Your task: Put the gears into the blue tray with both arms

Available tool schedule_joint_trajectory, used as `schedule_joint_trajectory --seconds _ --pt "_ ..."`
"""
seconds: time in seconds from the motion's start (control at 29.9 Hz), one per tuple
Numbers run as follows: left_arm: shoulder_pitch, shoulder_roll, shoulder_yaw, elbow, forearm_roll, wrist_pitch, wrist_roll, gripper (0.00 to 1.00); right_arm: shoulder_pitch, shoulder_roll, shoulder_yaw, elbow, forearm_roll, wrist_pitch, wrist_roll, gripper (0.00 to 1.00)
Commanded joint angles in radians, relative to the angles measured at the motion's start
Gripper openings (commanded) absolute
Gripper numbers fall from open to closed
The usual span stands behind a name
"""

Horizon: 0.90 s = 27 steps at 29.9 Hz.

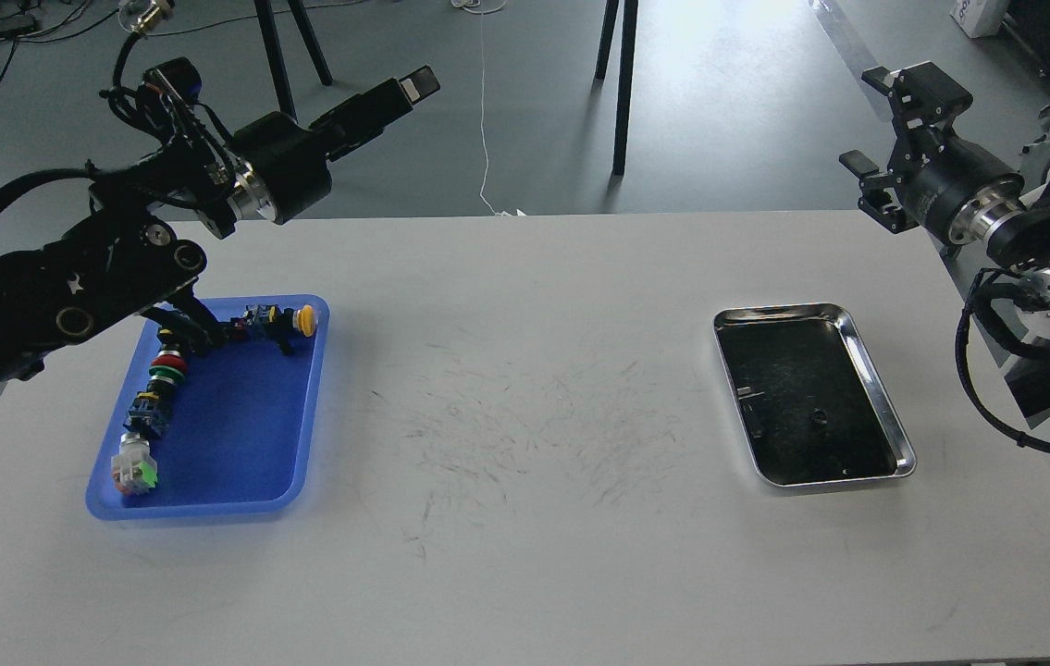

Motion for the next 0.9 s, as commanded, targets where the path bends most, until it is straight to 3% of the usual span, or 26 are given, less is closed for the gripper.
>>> schedule_joint_trajectory --seconds 0.0,0.87 --pt "0.025 -0.021 -0.042 0.002 -0.027 -0.01 0.0 0.98 0.0 -0.015 -0.029 0.012 -0.016 0.0 0.012 0.98" --pt "0.127 -0.144 -0.265 0.051 -0.335 -0.008 0.0 0.98 -0.006 -0.098 -0.15 0.067 -0.394 0.0 0.032 0.98"
